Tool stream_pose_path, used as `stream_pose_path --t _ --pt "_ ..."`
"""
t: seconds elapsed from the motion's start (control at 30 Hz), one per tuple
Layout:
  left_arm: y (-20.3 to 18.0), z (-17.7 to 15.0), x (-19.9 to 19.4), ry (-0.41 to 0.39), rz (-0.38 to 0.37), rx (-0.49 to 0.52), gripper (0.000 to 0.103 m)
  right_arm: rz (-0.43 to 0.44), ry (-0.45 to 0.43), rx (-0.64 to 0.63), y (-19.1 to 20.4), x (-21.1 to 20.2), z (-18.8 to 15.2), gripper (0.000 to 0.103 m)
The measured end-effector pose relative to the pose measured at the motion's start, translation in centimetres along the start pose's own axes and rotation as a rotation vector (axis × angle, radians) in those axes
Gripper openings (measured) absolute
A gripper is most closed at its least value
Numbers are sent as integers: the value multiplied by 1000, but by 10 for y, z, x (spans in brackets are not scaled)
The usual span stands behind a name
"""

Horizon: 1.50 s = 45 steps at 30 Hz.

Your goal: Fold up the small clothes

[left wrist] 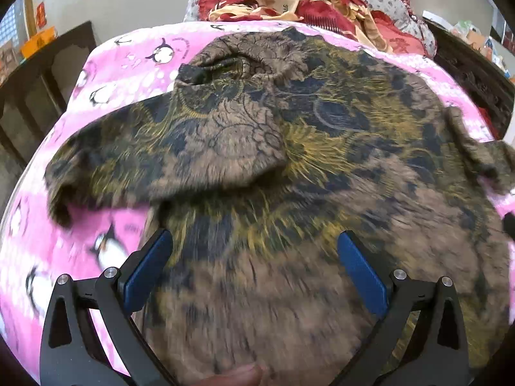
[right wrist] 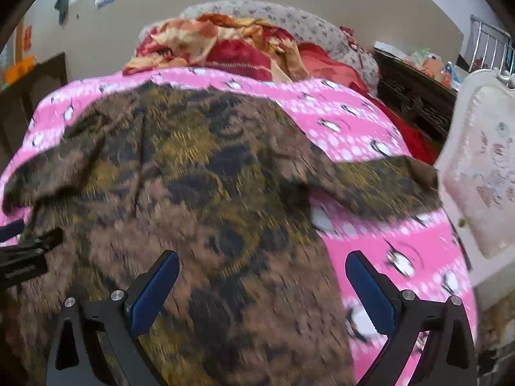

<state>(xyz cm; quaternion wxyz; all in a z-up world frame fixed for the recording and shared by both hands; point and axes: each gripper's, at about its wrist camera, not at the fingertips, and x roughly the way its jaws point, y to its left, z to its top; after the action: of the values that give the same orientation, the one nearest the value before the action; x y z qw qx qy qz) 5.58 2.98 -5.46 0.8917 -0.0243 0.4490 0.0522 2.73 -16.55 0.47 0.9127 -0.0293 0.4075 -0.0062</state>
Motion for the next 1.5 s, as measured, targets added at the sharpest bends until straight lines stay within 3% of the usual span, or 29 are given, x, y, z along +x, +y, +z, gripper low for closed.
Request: stream_pose_path --t 0.1,0.2,0.4,1.5 --pt "5 0 23 -9 -9 7 103 48 -39 0 5 17 10 102" --pt "8 0 21 -21 -20 -4 103 98 -36 -14 12 39 9 102" --pt "11 -1 22 -18 -37 -16 103 138 54 10 16 81 -16 103" --pt "11 -2 21 -18 -36 -16 103 102 66 -9 22 85 -18 103"
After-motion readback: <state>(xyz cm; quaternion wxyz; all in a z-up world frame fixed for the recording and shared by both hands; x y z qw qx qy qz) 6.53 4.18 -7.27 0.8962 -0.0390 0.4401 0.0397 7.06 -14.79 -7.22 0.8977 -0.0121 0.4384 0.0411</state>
